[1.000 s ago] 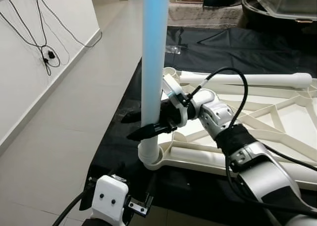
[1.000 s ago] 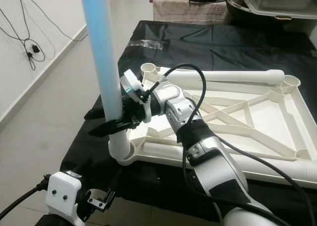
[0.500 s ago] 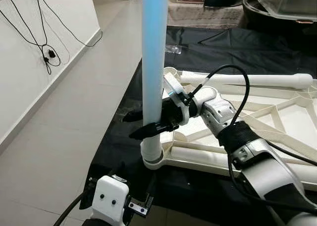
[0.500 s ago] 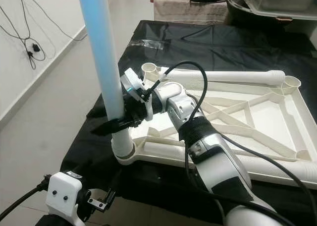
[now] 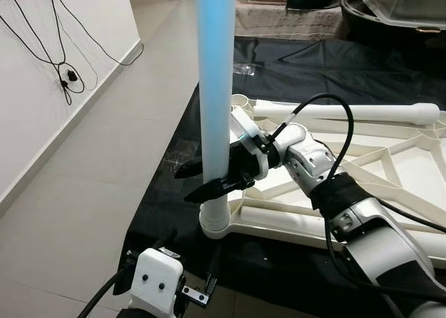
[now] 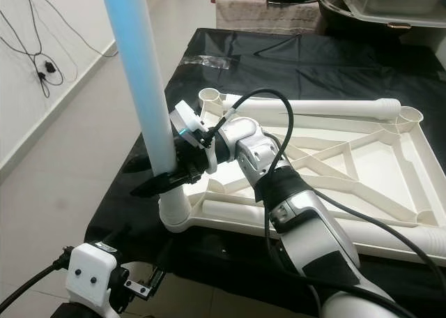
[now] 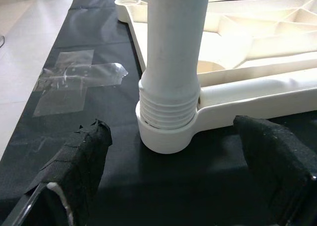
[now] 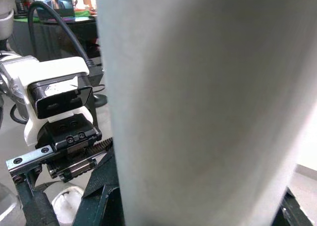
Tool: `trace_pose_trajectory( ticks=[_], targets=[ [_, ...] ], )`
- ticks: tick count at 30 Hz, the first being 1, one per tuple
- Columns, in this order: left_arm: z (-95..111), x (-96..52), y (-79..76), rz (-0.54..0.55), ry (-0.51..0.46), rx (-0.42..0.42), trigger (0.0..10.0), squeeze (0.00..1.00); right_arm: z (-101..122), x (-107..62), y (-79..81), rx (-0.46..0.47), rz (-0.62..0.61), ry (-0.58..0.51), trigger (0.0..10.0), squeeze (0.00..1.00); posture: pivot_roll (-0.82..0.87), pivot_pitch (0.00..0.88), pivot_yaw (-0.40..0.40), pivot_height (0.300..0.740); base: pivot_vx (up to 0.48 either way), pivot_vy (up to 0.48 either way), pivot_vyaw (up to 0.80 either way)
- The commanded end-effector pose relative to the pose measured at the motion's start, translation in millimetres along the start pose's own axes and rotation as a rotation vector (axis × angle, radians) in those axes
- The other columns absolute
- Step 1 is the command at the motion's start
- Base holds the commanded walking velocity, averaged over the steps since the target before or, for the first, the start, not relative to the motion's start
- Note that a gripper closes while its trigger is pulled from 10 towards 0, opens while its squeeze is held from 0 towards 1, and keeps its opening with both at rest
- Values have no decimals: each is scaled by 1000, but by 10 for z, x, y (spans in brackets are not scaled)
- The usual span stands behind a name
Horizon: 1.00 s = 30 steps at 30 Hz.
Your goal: Building children table
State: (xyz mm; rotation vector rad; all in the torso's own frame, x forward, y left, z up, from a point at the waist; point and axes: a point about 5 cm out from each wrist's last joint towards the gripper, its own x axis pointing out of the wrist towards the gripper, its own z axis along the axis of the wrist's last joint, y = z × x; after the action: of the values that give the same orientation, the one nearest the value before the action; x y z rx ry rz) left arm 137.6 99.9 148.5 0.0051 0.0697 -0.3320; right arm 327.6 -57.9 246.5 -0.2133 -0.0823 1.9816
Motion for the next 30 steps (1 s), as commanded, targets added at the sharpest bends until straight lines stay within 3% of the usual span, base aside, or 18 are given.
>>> trace_pose_trajectory(
  ticks=[1,7,14,17,18,19,21,24,25,26,28,29,30],
  targets=[
    [-54,-9,-22,-6,22,-1,10000,0,-84,102,56,35,59,-14,10000,0,69,152,5,740,0,0,0],
    [-53,-10,-21,-4,21,0,10000,0,-160,160,67,51,72,-2,10000,0,69,152,5,740,0,0,0],
    [-39,-13,-19,2,17,6,10000,0,-311,227,-24,58,14,65,10000,0,68,160,-1,740,0,0,0],
    [-38,-10,-18,2,15,9,10000,0,-361,239,-110,48,-93,113,10000,0,69,163,-2,740,0,0,0],
    [-37,-6,-16,2,13,12,10000,0,-391,227,-194,42,-217,152,10000,0,69,163,-2,740,0,0,0],
    [-37,-6,-16,2,13,12,10000,0,-391,227,-194,42,-217,152,10000,0,69,163,-2,740,0,0,0],
    [-34,-5,-14,3,11,15,10000,0,-405,174,-288,12,-374,193,10000,0,69,163,-2,740,0,0,0],
    [-33,-5,-13,3,11,15,10000,0,-409,152,-319,3,-429,208,10000,0,69,163,-2,740,0,0,0],
    [-32,-4,-13,3,10,17,10000,0,-393,101,-381,-4,-532,216,10000,0,69,163,-2,740,0,0,0],
    [-32,-4,-13,3,10,17,10000,0,-393,101,-381,-4,-532,216,10000,0,69,163,-2,740,0,0,0],
    [-31,1,-12,5,8,17,10000,0,-351,-32,-506,4,-759,226,10000,0,64,162,-7,740,0,0,0],
    [-31,1,-12,5,8,17,10000,0,-351,-32,-506,4,-759,226,10000,0,64,162,-7,740,0,0,0],
    [-31,6,-11,6,7,18,10000,0,-342,-119,-560,12,-884,247,10000,0,64,162,-7,740,0,0,0]
  ],
)
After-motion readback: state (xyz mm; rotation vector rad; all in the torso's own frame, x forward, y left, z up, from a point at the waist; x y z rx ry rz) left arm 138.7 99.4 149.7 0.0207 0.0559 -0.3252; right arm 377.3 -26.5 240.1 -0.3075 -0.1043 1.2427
